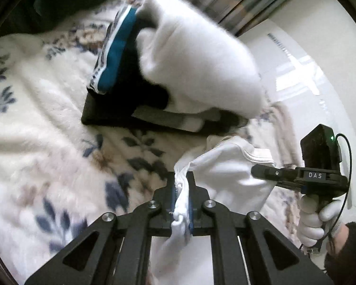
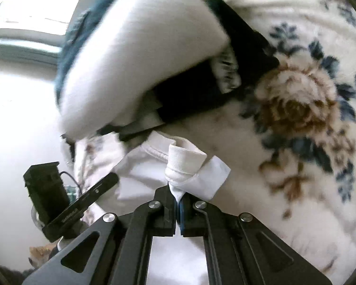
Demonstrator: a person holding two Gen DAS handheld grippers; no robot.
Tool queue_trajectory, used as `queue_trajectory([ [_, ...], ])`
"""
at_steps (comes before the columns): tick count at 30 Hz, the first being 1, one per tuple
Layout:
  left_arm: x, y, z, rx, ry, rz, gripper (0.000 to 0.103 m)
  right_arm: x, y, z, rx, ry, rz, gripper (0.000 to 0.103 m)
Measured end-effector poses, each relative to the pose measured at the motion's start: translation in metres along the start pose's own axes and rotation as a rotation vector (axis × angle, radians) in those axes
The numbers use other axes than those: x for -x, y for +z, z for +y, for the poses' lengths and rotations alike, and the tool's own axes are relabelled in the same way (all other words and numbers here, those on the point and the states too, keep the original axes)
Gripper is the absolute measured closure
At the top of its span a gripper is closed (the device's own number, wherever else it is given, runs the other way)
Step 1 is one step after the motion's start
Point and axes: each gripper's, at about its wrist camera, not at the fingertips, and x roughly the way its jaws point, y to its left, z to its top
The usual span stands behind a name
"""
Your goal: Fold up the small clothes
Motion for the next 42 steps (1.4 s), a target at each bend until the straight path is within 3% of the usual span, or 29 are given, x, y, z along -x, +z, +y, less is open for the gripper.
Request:
queue_trajectory([
  [3, 0.035, -0.023, -0.017, 0.007, -0.026, -0.019, 0.097, 0.03, -0.03, 0.021, 0.037, 0.03, -0.022, 0.102],
  [7, 0.072, -0.074, -0.034, 0.04, -0.038, 0.027, 0.092, 0.065, -0.094, 0.037, 0.084, 0.043, 0.002, 0.101],
  [10, 0.095, -0.128, -0.031, 0.086, 0.014, 0.118, 0.074, 0.071, -0.149, 0.035, 0.1, 0.017, 0.097, 0.09],
  [11, 0.098, -0.141, -0.029, 0.104, 0.033, 0.14, 0.062, 0.068, -0.165, 0.033, 0.099, 0.001, 0.129, 0.081],
  [13, 0.109, -0.171, -0.02, 0.166, 0.052, 0.185, 0.06, 0.065, -0.201, 0.019, 0.089, -0.038, 0.204, 0.063],
  [15, 0.117, -0.195, -0.008, 0.23, 0.085, 0.225, 0.06, 0.065, -0.23, 0.006, 0.066, -0.072, 0.259, 0.059],
  [18, 0.12, -0.199, -0.008, 0.25, 0.106, 0.213, 0.059, 0.073, -0.255, -0.019, -0.029, -0.076, 0.261, 0.057],
  [20, 0.111, -0.188, -0.015, 0.218, 0.121, 0.187, 0.059, 0.081, -0.256, -0.033, -0.108, -0.068, 0.205, 0.055],
  [23, 0.082, -0.168, -0.029, 0.159, 0.11, 0.165, 0.056, 0.088, -0.255, -0.04, -0.196, -0.014, 0.116, 0.055],
  [26, 0.039, -0.162, -0.036, 0.11, 0.131, 0.206, 0.056, 0.077, -0.249, -0.036, -0.226, 0.042, 0.07, 0.055],
  [29, 0.006, -0.179, -0.034, 0.065, 0.186, 0.287, 0.056, 0.055, -0.251, -0.035, -0.204, -0.016, 0.099, 0.055],
  [31, 0.002, -0.191, -0.035, 0.045, 0.187, 0.314, 0.056, 0.03, -0.264, -0.042, -0.226, -0.111, 0.184, 0.055],
  [33, 0.015, -0.195, -0.039, 0.044, 0.167, 0.31, 0.056, 0.022, -0.277, -0.047, -0.226, -0.133, 0.212, 0.055],
  [37, 0.088, -0.205, -0.046, 0.098, 0.106, 0.233, 0.054, 0.054, -0.297, -0.046, -0.276, -0.066, 0.175, 0.055],
  [39, 0.12, -0.22, -0.043, 0.117, 0.111, 0.217, 0.037, 0.082, -0.318, -0.044, -0.296, -0.041, 0.168, 0.051],
  [42, 0.157, -0.268, -0.03, 0.193, 0.147, 0.251, 0.033, 0.111, -0.36, -0.046, -0.303, -0.068, 0.206, 0.05],
])
